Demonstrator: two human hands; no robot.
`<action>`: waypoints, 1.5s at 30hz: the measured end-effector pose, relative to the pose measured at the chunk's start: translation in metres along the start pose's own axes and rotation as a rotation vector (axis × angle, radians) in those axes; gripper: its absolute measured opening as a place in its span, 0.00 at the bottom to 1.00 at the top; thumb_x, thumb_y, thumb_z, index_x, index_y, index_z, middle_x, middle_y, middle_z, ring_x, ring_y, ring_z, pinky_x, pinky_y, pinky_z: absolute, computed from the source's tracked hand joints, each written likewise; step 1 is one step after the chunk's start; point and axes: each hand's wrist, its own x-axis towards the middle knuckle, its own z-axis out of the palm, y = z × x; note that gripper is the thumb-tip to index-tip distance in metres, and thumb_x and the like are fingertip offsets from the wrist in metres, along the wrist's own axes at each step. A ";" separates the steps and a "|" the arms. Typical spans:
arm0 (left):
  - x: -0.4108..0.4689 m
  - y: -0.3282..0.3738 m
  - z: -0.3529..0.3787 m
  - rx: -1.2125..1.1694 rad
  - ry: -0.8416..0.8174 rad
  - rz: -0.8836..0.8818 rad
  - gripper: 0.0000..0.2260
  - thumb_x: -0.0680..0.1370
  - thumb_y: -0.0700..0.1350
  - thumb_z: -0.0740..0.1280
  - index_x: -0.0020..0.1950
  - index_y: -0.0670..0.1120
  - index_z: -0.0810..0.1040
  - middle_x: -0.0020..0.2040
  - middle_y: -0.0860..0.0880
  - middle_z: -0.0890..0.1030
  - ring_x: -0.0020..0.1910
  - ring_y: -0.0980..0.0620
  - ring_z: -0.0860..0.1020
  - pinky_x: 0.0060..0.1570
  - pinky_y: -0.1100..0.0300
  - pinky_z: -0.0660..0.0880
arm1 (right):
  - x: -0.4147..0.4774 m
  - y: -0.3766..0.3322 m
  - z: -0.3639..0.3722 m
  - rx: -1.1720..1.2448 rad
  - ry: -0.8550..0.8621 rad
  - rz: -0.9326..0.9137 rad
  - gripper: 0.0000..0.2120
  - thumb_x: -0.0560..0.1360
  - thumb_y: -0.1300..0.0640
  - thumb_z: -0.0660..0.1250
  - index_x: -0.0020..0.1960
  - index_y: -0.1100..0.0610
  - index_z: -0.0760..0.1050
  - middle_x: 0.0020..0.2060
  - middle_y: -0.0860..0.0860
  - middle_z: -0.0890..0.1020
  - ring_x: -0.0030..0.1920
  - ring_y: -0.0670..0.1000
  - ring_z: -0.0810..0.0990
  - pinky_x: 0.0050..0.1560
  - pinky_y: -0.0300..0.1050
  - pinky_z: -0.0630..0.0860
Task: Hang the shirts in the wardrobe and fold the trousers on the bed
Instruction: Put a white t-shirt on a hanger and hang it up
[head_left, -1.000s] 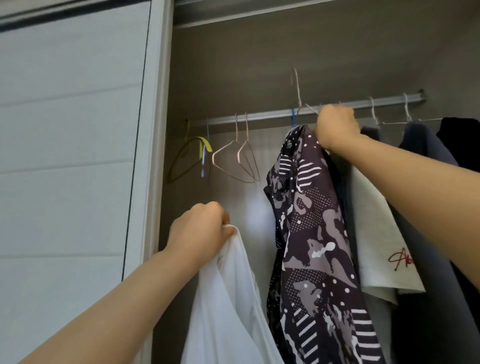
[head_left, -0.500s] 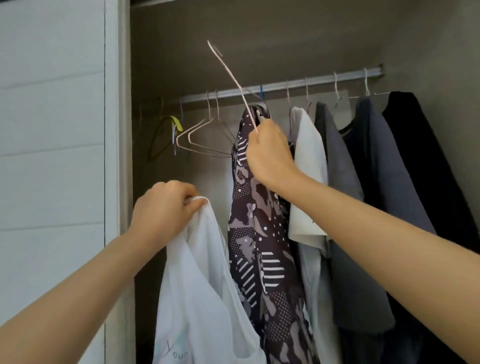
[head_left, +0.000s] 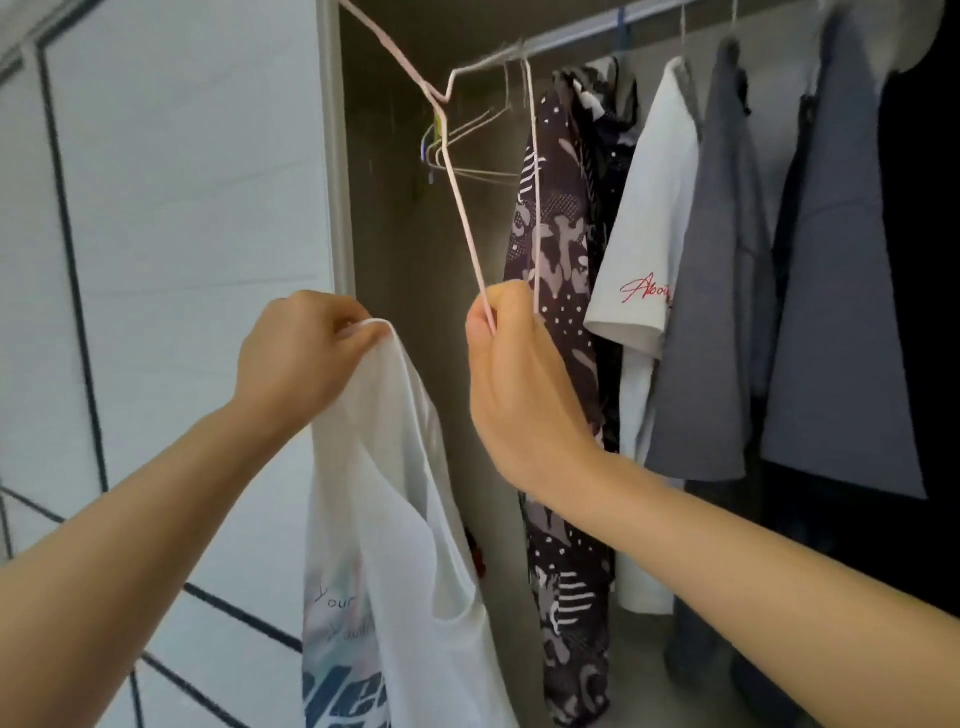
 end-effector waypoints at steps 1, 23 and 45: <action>-0.010 -0.001 -0.005 0.014 -0.011 -0.026 0.10 0.78 0.52 0.69 0.37 0.55 0.77 0.29 0.59 0.73 0.32 0.56 0.73 0.30 0.61 0.65 | -0.008 -0.002 -0.001 0.071 -0.033 -0.005 0.08 0.83 0.57 0.50 0.45 0.50 0.60 0.34 0.42 0.65 0.33 0.45 0.64 0.33 0.39 0.60; -0.168 -0.080 -0.060 0.212 -0.257 -0.412 0.10 0.78 0.48 0.69 0.39 0.45 0.83 0.35 0.46 0.82 0.38 0.46 0.79 0.39 0.54 0.74 | -0.132 -0.004 0.019 0.757 -0.336 0.238 0.10 0.84 0.56 0.55 0.46 0.60 0.67 0.29 0.54 0.68 0.28 0.57 0.65 0.25 0.56 0.66; -0.367 -0.196 -0.002 0.469 -0.653 -0.690 0.15 0.82 0.53 0.61 0.42 0.47 0.78 0.34 0.48 0.78 0.35 0.45 0.77 0.34 0.53 0.76 | -0.262 0.052 0.027 0.623 -0.787 0.732 0.13 0.80 0.57 0.60 0.37 0.55 0.72 0.21 0.50 0.62 0.21 0.51 0.59 0.22 0.44 0.61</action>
